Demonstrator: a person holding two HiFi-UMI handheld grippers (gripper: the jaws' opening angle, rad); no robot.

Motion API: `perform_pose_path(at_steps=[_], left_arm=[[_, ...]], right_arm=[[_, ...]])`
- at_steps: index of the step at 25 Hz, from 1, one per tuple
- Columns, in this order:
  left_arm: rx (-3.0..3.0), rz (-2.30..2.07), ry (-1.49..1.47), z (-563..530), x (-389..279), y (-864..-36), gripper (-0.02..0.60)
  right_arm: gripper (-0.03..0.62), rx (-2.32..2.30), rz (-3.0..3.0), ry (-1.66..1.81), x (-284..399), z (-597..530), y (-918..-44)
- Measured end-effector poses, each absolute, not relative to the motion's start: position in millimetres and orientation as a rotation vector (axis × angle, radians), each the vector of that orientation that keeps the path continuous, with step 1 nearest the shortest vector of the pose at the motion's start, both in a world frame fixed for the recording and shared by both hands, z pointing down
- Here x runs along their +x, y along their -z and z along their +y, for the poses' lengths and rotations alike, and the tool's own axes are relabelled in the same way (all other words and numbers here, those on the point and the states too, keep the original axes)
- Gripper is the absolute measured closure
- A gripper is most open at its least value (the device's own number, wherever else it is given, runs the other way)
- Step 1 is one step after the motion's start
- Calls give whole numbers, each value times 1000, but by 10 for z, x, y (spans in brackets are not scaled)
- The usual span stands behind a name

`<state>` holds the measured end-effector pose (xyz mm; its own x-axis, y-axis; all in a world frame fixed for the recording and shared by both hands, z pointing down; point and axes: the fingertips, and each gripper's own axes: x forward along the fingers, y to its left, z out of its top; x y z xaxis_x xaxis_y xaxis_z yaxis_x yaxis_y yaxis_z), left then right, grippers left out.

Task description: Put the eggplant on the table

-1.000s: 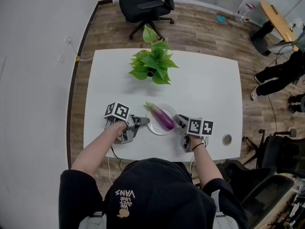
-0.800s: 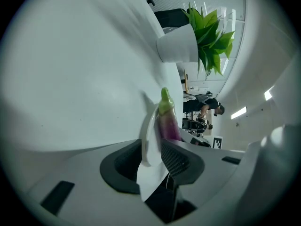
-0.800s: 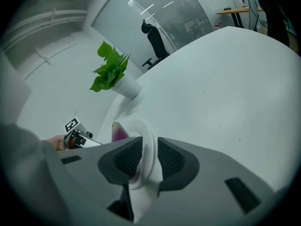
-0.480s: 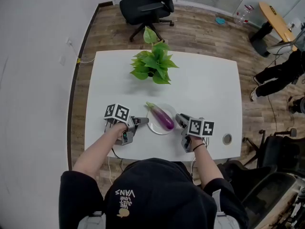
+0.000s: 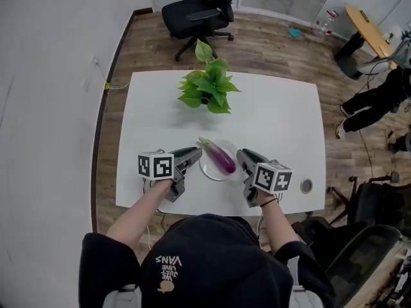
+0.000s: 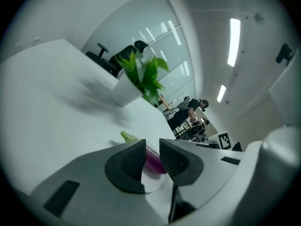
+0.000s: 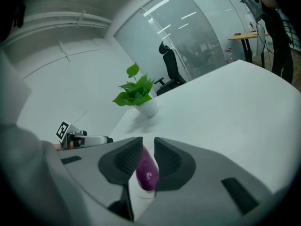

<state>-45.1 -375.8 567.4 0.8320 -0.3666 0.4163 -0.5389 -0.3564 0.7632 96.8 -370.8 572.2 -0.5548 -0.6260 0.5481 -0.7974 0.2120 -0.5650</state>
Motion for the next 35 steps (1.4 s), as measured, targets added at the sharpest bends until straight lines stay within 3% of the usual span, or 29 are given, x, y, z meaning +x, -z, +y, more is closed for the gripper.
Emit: perform_pose_path(at_steps=[9, 35], left_arm=[[2390, -793, 6, -3650, -458, -4959, 554], [2692, -1035, 33, -2888, -658, -4539, 571]], right_arm=[[534, 1487, -2472, -1096, 894, -3530, -5168], [572, 1695, -2567, -375, 890, -2791, -4500]])
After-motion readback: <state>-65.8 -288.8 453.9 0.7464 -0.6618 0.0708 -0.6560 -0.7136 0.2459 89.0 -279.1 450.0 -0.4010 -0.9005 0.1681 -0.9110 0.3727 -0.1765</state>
